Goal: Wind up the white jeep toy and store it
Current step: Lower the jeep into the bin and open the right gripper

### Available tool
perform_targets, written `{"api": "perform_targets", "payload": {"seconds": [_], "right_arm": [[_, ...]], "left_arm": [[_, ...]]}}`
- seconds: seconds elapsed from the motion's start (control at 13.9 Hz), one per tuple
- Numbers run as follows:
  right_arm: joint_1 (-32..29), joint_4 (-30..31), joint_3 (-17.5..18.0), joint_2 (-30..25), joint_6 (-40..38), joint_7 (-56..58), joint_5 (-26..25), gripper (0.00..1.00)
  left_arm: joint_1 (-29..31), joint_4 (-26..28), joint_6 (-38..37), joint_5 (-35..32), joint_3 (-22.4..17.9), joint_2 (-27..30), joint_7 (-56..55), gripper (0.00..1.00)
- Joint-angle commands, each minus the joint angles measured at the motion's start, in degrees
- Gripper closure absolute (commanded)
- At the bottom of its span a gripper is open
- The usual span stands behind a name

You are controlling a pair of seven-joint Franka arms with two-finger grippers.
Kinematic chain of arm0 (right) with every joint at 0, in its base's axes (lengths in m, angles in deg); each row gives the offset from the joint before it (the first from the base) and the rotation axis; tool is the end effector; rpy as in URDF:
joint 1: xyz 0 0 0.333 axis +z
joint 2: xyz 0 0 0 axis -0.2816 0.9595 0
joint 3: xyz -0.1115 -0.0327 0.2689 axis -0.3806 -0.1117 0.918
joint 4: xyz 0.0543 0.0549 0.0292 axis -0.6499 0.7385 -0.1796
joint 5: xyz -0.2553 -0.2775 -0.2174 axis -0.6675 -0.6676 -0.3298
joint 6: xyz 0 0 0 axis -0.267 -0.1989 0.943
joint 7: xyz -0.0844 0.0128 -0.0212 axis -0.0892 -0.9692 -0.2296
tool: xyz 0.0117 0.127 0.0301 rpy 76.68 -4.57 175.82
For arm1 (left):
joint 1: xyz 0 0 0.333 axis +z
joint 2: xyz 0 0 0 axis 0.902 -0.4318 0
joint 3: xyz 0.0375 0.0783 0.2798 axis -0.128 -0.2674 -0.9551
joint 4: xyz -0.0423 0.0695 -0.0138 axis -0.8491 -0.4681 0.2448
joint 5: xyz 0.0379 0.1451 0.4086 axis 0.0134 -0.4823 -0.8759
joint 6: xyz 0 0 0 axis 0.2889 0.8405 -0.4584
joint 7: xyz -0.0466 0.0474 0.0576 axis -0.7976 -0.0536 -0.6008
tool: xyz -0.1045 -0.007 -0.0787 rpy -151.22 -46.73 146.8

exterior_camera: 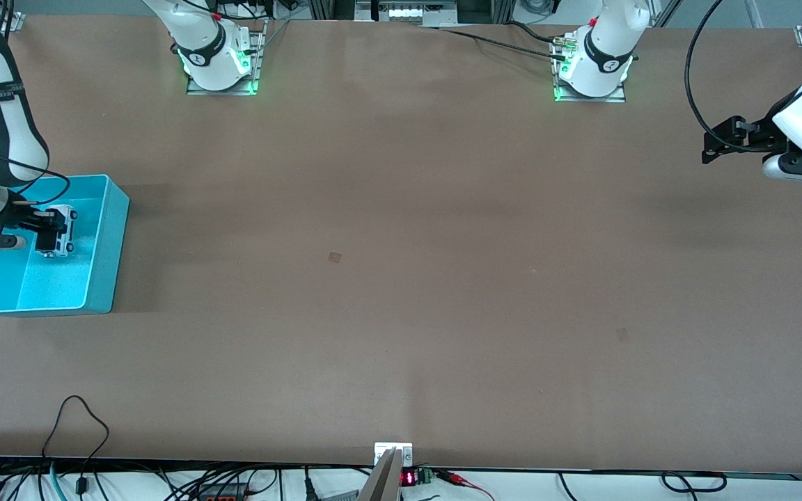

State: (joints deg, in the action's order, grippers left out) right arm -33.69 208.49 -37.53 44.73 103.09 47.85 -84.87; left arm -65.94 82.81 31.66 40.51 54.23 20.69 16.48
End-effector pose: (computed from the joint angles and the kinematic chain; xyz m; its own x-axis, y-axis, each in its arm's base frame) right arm 0.5322 -0.2871 0.1669 0.9968 0.0680 -0.0422 0.0716 -0.9932 0.0917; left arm 0.5715 0.0014 0.5371 0.9891 -0.1034 -0.1044 -0.1042 -0.9946 -0.0019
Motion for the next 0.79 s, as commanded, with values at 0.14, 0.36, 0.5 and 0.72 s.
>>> {"api": "perform_targets", "payload": {"seconds": [0.14,0.36,0.5,0.72], "right_arm": [[-2.8,3.7,0.8,0.3,5.4,3.1,-0.6,1.0],[-2.4,3.1,0.8,0.0,5.2,3.1,-0.6,0.07],[-1.9,2.1,1.2,-2.4,2.5,3.2,-0.5,0.0],[2.0,-4.2,1.2,-6.1,-10.5,3.3,-0.6,0.0]], "left_arm": [[-0.1,-0.9,-1.3,0.5,0.1,0.5,0.9,0.0],[-0.1,-0.8,-1.3,0.5,0.1,0.5,1.0,0.0],[-0.1,-0.9,-1.2,0.5,0.1,0.5,1.1,0.0],[-0.1,-0.8,-1.3,0.5,0.1,0.5,1.1,0.0]]}}
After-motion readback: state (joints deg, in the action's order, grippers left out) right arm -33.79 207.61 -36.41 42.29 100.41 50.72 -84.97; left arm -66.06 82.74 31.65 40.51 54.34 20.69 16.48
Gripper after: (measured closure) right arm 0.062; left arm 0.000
